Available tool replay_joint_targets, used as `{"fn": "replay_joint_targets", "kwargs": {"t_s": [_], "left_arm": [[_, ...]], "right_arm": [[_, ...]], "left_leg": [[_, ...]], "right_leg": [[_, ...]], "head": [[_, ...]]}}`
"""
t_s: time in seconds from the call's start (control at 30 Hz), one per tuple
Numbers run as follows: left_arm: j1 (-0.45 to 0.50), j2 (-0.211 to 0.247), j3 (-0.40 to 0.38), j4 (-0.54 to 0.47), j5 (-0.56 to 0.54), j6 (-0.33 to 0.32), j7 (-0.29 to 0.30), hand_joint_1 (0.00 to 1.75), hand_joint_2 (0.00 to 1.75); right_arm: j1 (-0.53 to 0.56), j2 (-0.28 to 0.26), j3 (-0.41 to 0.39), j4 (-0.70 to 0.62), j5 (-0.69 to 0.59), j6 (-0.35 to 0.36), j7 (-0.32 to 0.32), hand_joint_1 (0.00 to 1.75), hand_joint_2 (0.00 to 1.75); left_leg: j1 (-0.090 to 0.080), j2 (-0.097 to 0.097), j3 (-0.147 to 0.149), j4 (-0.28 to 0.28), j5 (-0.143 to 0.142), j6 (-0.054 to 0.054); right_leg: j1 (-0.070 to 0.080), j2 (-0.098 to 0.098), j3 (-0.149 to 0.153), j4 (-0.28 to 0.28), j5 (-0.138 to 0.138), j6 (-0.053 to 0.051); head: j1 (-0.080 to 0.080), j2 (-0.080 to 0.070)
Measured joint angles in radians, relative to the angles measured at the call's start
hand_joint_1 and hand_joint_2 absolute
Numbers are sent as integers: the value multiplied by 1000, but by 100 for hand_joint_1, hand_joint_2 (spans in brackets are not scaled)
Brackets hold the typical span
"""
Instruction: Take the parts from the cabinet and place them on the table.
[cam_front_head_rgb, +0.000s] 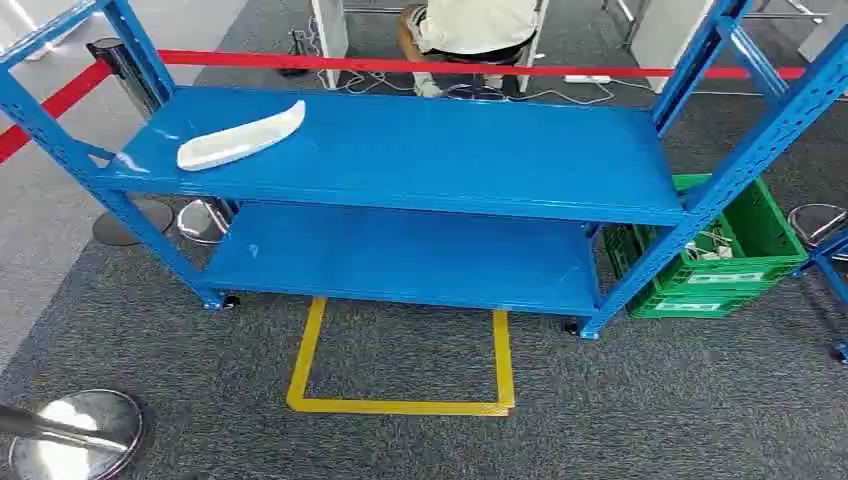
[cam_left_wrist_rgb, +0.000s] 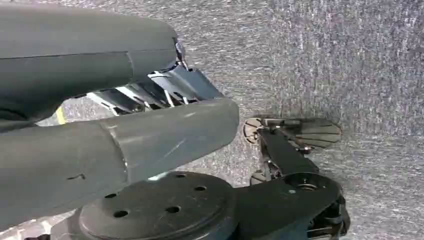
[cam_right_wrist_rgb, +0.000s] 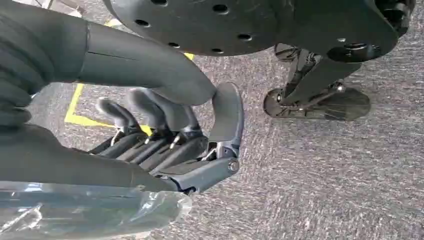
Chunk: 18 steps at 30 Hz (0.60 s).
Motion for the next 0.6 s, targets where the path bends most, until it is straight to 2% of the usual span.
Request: {"fn": "replay_joint_targets", "kwargs": {"t_s": [0.33, 0.6], "left_arm": [[5, -1, 14, -11, 11, 0, -3, 175, 0], [38, -41, 124, -194, 68, -17, -42, 175, 0]], "right_arm": [[1, -3, -3, -11, -4, 0, -6, 175, 175], [6, -4, -37, -125, -44, 1, -54, 175, 175]], "left_leg": [[0, 0, 0, 0, 0, 0], [0, 0, 0, 0, 1, 0]], "right_leg": [[0, 0, 2, 0, 0, 0], [0, 0, 1, 0, 1, 0]], "head": [[0, 0], [0, 0]]}}
